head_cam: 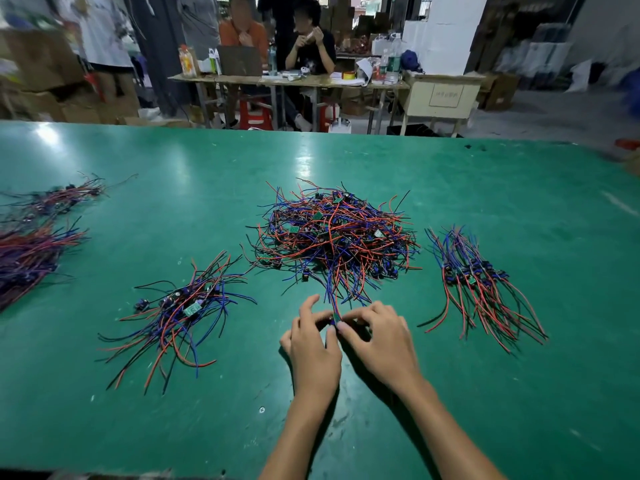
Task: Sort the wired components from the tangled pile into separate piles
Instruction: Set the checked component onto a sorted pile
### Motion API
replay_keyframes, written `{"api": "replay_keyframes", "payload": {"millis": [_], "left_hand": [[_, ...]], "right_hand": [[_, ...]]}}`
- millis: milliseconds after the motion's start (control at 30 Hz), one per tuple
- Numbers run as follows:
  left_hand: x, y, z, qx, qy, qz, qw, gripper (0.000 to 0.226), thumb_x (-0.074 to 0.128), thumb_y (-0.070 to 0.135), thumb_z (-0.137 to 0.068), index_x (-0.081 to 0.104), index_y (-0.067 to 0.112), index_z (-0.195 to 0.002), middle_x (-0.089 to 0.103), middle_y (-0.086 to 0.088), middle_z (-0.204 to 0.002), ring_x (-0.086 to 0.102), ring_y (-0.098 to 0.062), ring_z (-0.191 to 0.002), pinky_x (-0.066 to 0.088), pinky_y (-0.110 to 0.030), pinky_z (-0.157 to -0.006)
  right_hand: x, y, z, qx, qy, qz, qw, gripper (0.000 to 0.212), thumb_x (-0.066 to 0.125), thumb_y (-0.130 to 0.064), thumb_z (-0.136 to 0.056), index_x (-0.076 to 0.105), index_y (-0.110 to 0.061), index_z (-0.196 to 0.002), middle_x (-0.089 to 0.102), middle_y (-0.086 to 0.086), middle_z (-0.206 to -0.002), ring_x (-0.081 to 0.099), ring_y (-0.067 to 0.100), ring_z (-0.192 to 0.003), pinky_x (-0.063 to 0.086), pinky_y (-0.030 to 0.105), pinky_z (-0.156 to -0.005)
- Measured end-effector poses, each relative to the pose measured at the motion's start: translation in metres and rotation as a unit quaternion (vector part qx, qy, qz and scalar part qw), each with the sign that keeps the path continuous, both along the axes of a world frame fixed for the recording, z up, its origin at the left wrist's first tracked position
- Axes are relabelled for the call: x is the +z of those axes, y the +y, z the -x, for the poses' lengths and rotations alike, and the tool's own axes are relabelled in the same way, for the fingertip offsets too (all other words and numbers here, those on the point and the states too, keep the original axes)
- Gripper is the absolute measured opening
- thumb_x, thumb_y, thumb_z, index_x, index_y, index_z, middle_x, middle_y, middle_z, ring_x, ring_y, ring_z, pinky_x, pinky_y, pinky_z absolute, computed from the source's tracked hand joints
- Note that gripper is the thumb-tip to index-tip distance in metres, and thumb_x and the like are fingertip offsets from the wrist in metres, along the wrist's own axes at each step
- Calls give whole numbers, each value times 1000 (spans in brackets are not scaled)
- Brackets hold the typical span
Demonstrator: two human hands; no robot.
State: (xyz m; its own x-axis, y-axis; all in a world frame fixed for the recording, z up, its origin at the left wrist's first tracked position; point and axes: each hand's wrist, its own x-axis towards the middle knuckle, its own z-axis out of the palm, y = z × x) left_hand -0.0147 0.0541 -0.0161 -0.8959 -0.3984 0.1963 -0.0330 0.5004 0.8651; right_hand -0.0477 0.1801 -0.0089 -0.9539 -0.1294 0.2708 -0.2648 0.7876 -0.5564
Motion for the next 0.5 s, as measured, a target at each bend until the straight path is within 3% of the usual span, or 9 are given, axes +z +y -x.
{"api": "replay_keyframes", "payload": {"millis": [100,167,267,333,400,500], "left_hand": [[2,-3,-1,13,29,-117,993,49,61,0,-91,51,29,-130,75,19,-96,68,-6,-100,46,-37,-102],[4,-3,-2,6,43,-174,984,43,61,3,-93,53,29,-126,76,16,-92,70,-5,-92,54,-34,-91],[7,-2,-3,18,57,-243,968,32,62,8,-96,55,32,-116,77,8,-93,73,-8,-85,55,-27,-80],[9,-3,-4,54,69,-287,954,22,60,13,-98,55,30,-111,74,4,-97,74,-13,-76,53,-20,-73],[9,-6,-5,68,68,-278,956,8,58,21,-101,58,29,-103,72,2,-93,73,-14,-63,49,-17,-61],[11,-1,-7,-9,35,-268,963,25,54,36,-102,71,29,-85,73,1,-78,64,-16,-50,49,-25,-52]], "right_hand": [[-5,1,-8,38,44,-2,998,16,71,-43,-91,76,-29,-97,59,-14,-89,55,11,-91,42,33,-81],[-4,5,-13,75,57,-5,996,15,71,-43,-91,75,-28,-95,61,-14,-89,56,11,-89,43,31,-79],[-5,7,-19,96,63,24,993,11,70,-38,-92,73,-28,-95,64,-14,-88,59,8,-85,47,29,-76],[-5,7,-20,81,49,93,991,9,68,-32,-95,74,-26,-97,68,-15,-88,62,6,-79,51,30,-73],[-4,7,-18,57,27,153,986,7,69,-29,-96,76,-26,-95,71,-17,-84,63,7,-73,51,28,-68],[-2,9,-17,60,-31,234,970,12,68,-26,-96,75,-32,-88,71,-12,-74,62,9,-64,48,29,-64]]}}
